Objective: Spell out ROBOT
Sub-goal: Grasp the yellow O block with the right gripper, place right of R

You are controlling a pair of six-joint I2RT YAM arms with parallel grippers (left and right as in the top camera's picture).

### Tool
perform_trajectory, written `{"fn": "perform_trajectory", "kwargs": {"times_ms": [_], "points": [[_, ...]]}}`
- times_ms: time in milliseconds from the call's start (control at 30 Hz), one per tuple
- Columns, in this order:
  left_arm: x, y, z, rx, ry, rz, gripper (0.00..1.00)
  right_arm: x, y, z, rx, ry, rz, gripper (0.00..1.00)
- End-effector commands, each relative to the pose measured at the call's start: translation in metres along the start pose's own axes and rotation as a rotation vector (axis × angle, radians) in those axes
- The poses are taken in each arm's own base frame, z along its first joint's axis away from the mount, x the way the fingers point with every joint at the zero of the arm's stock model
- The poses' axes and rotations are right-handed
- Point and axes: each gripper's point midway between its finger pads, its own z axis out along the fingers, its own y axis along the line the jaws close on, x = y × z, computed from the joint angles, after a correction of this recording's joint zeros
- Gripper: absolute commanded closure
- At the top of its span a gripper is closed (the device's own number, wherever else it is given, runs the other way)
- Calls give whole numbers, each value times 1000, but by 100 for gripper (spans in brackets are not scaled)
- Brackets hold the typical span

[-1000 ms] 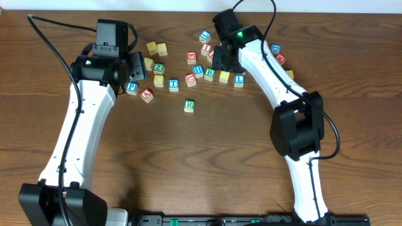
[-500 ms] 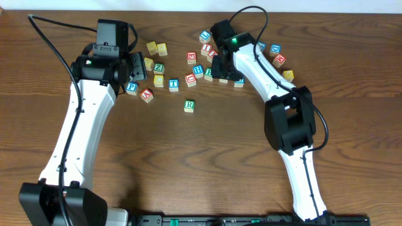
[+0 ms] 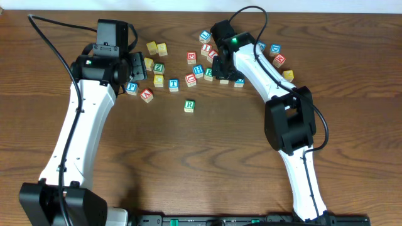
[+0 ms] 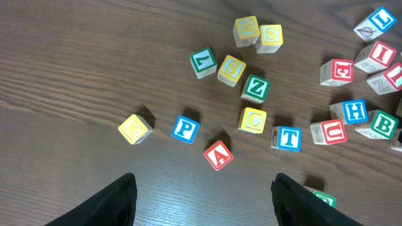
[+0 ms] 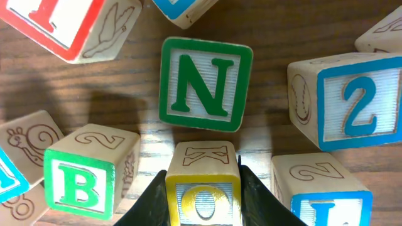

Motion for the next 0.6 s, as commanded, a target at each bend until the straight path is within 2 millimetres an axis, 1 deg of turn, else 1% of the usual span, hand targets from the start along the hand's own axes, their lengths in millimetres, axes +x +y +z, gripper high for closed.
{"fn": "perform_trajectory", "kwargs": {"times_ms": [0,100,167,233,400,500,567], "points": [[-6,3,0,-12,-16,7,32,0,0,-30,1,-18,-47,76],[-7,3,0,-12,-19,6,32,13,2,-43,-2,16,-66,76],[-7,3,0,-11,-21,6,32,25,6,-46,-13,61,-89,77],[-9,2,0,-10,-29,5,31,44,15,-47,-26,119,-116,77],[-14,1,0,-5,-47,2,31,72,39,-47,-21,152,-200,76],[-14,1,0,-5,-47,2,32,86,53,-42,-25,157,-237,76],[-14,1,0,-5,-47,2,32,94,61,-34,-23,152,-237,76]]}}
